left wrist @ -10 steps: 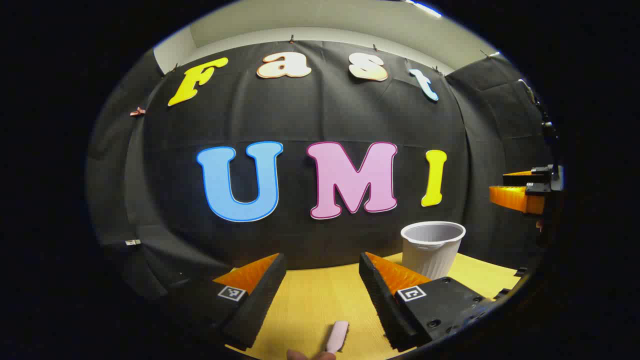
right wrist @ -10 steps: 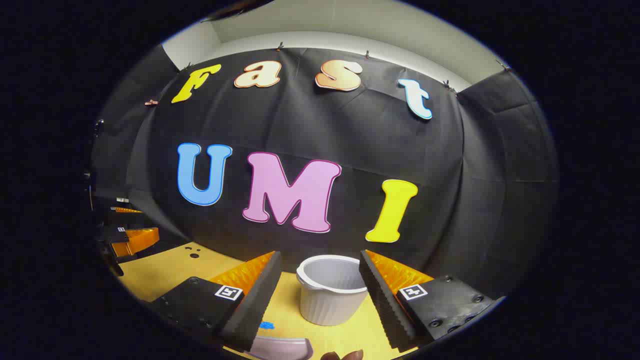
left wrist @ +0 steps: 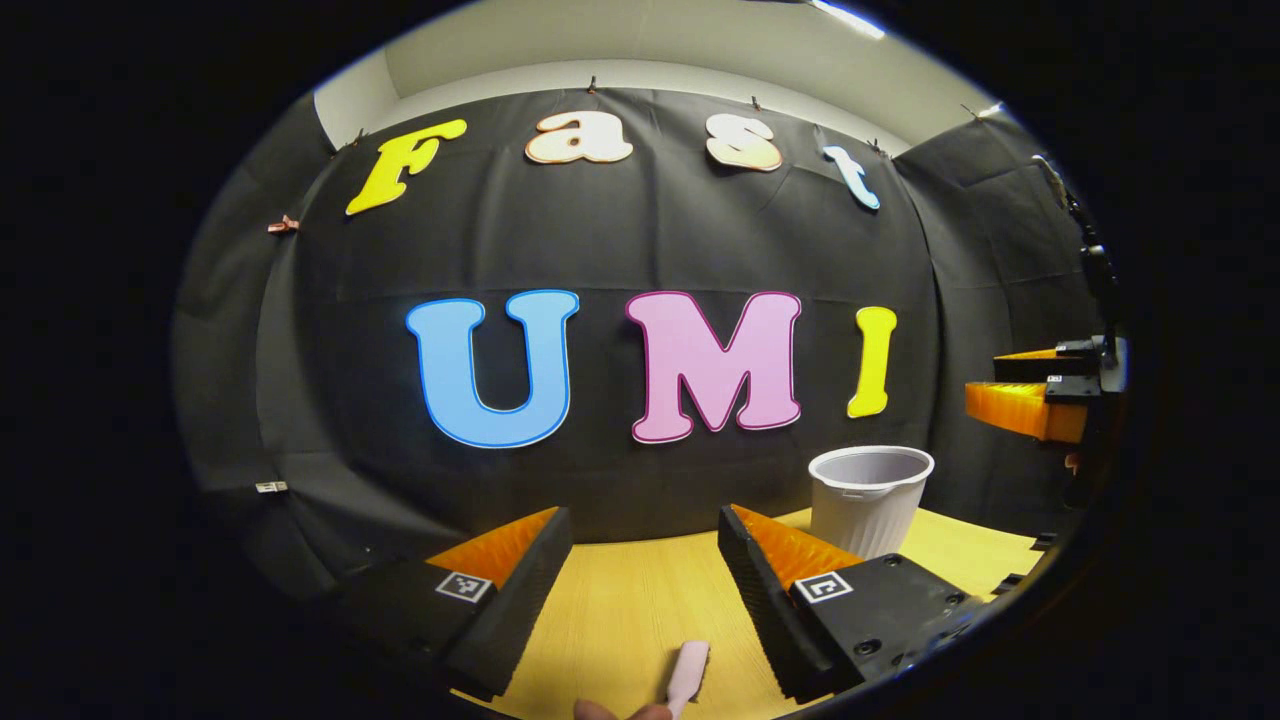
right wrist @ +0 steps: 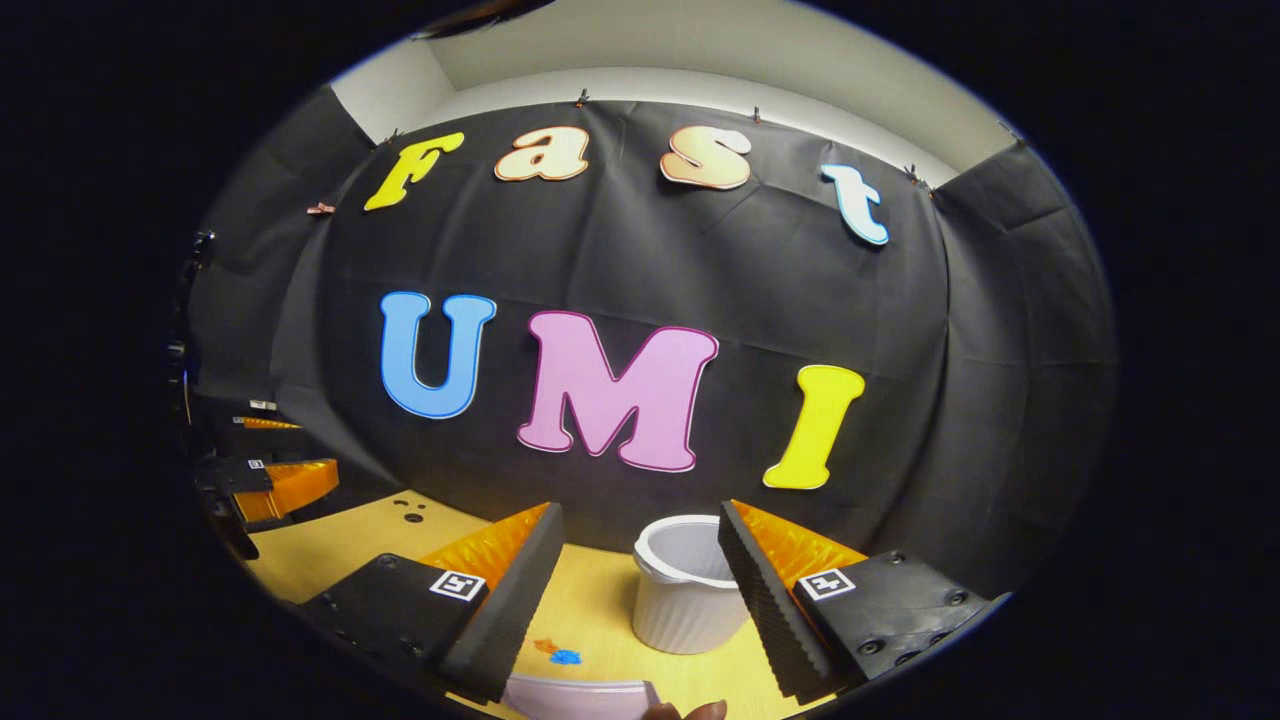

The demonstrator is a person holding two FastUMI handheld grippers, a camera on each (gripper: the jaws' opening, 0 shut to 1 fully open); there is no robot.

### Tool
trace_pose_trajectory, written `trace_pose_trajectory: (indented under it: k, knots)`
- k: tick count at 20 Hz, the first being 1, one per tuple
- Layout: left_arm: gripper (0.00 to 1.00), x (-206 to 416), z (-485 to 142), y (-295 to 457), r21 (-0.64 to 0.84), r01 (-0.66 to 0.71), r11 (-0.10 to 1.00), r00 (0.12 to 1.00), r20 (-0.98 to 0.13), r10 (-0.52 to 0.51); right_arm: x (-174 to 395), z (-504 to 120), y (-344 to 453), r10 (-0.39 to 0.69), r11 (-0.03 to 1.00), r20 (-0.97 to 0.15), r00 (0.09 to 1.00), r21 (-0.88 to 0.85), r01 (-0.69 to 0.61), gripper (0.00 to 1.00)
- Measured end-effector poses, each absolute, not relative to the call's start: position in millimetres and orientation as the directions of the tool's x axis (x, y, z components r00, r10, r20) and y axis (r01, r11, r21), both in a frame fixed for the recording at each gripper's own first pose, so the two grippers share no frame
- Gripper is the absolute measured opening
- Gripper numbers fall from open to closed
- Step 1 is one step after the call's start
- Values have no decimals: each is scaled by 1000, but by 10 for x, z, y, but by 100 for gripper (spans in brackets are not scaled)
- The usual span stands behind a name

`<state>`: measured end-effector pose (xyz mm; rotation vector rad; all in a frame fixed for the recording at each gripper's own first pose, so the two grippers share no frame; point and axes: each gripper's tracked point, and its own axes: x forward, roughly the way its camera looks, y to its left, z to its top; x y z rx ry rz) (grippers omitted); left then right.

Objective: Pick up the small broom and dustpan from the desktop, sweep the trash into the dustpan with the broom, and then empty the trash into the garbage bin.

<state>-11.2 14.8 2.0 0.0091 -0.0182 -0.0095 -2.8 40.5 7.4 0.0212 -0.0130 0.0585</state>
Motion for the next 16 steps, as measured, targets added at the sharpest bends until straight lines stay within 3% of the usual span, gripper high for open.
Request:
trace_pose_trajectory:
  k: [7, 11, 16]
  knots:
    - [94, -146, -38, 205, 28, 17, 999, 1000, 13, -18, -78, -133, 551, 96, 995, -57, 994, 20, -95, 97]
    - [94, -162, -161, 227, 18, 17, 1000, 1000, -15, -16, -305, -668, 611, 165, 986, -248, 955, 63, -154, 97]
    - [94, -182, -336, 246, 22, 12, 1000, 998, -55, -11, -785, -1603, 628, 205, 979, -506, 838, 92, -184, 97]
